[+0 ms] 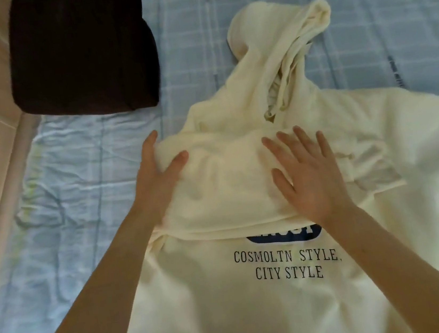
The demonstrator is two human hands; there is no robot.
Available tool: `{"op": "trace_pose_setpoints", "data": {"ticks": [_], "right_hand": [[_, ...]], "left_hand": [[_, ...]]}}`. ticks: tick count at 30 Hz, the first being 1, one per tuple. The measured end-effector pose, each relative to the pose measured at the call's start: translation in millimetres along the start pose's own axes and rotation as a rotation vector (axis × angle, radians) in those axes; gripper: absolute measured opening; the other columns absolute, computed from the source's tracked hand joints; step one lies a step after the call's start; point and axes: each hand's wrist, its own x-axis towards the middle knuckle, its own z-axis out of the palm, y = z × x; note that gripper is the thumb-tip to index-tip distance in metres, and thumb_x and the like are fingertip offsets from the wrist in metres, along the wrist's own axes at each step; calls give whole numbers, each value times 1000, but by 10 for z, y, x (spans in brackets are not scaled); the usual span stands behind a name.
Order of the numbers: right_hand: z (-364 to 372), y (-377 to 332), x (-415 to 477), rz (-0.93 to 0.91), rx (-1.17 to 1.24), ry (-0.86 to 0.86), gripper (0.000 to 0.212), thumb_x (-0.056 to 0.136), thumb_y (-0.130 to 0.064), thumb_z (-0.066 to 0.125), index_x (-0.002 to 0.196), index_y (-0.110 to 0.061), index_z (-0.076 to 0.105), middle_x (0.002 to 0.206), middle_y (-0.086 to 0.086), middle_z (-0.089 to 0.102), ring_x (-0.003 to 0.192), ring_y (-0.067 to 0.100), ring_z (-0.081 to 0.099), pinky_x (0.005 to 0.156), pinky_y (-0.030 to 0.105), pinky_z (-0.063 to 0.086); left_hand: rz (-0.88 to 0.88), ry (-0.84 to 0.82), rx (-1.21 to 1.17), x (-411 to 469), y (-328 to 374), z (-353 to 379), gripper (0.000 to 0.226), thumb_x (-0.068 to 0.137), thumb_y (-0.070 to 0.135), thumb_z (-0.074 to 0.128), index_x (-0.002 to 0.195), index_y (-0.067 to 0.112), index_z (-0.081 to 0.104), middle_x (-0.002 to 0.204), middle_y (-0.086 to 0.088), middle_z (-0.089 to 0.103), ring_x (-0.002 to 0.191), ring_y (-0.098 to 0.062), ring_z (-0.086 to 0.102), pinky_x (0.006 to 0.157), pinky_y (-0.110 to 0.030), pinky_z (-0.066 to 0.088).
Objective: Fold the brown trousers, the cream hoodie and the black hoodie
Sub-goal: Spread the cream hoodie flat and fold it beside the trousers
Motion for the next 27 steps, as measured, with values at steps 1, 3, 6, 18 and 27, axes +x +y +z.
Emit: {"op": "trace_pose_setpoints", "data": {"ticks": [1, 3, 6, 18, 27], "right_hand": [[56, -41, 70, -66, -26, -66, 56, 103, -37, 35, 158, -28, 24, 163, 8, 28, 153, 33, 13, 123, 55, 3], [159, -129, 153, -112, -32, -96, 58, 103, -41, 28, 159, -30, 19, 164, 5, 26, 153, 32, 13, 123, 54, 3], [269, -358, 160, -160, 6, -58, 58, 101, -43, 29, 158, -31, 24, 162, 7, 31, 151, 35, 22, 120, 60, 12], [611, -1366, 603, -100, 75, -110, 55, 102, -49, 20, 157, -42, 20, 167, -6, 15, 154, 31, 5, 119, 63, 2], [358, -1322, 846, -55, 137, 119, 51, 100, -32, 36, 147, -15, 46, 146, 9, 52, 135, 34, 44, 110, 54, 33]], "left_hand": [[-62, 0, -85, 57, -11, -37, 68, 83, 58, 64, 143, 51, 34, 141, 5, 48, 123, -20, 52, 106, -41, 42], [-106, -39, -73, 175, -43, -96, 59, 79, 56, 69, 132, 38, 52, 128, 0, 60, 113, -21, 60, 101, -43, 48], [36, 13, 67, 325, -63, -135, 28, 78, 42, 80, 94, 23, 66, 89, 7, 68, 87, -14, 64, 80, -30, 52], [282, 286, 398, 1002, -239, -1066, 43, 73, 55, 78, 81, 20, 55, 74, 9, 54, 67, -4, 48, 60, -14, 35], [384, 7, 368, 1207, -84, -1058, 30, 89, 46, 66, 106, 23, 72, 95, 7, 67, 88, -8, 60, 70, -11, 39]]}}
